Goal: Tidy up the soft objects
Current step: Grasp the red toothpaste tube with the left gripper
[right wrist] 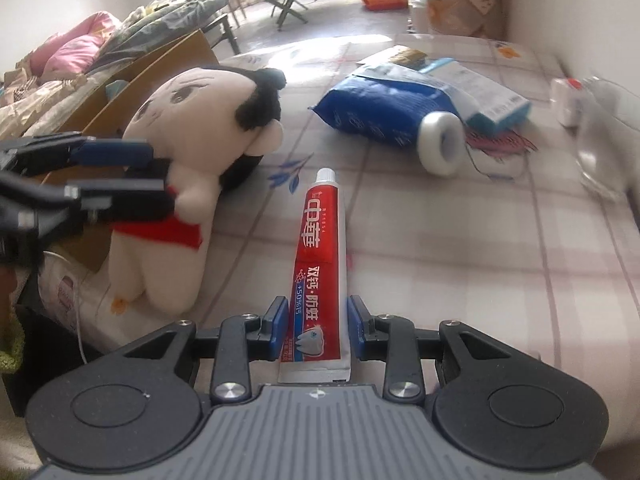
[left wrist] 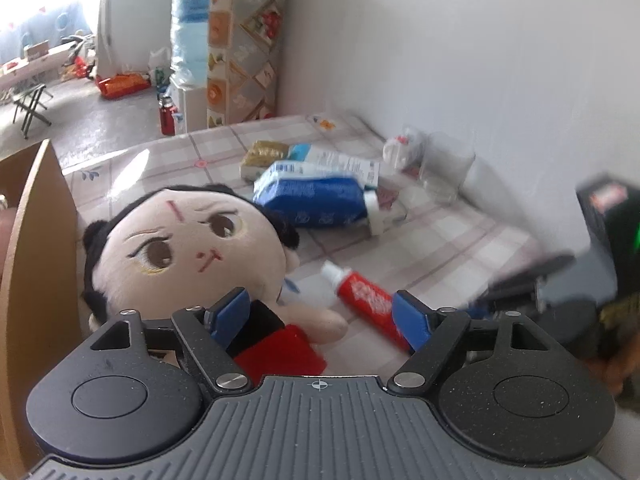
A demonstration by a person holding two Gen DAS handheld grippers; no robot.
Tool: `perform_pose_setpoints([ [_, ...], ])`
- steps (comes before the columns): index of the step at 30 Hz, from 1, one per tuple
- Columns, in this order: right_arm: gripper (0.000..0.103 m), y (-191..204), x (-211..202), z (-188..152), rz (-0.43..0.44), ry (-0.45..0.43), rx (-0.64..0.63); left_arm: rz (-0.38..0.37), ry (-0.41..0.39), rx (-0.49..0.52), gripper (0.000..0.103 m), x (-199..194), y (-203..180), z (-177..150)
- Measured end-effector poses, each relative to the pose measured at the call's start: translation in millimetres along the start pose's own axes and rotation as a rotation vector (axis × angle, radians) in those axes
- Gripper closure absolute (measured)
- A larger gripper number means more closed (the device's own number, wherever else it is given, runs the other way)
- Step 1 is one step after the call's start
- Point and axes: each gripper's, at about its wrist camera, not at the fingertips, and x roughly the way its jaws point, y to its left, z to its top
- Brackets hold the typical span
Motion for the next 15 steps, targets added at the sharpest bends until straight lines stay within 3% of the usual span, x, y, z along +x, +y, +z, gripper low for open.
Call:
perform_pose_setpoints([
  [3, 0.070, 3.3, -9.5, -13.0, -0.012, -0.015, 0.014, -0.040, -0.036, -0.049, 0.024, -10.7, -6.2, -1.3],
  [6, 0.070, 5.8, -15.0, -20.2, -0.017, -0.031, 0.031, -0.109, -0.012, -0.055, 0.024, -11.0, -22.0, -1.7],
  [11, 0.072, 5.0, -23.0, -34.1, -0.005, -0.065, 0.050, -0.170, 0.138, -0.105, 0.029, 20.9, -45.6, -1.9],
  [15, 0.072, 1.6, -27.8, -43.1, 0.009, -0.095, 0.071, -0.158, 0.238, -0.171, 0.031, 49.7, -52.6, -2.9],
])
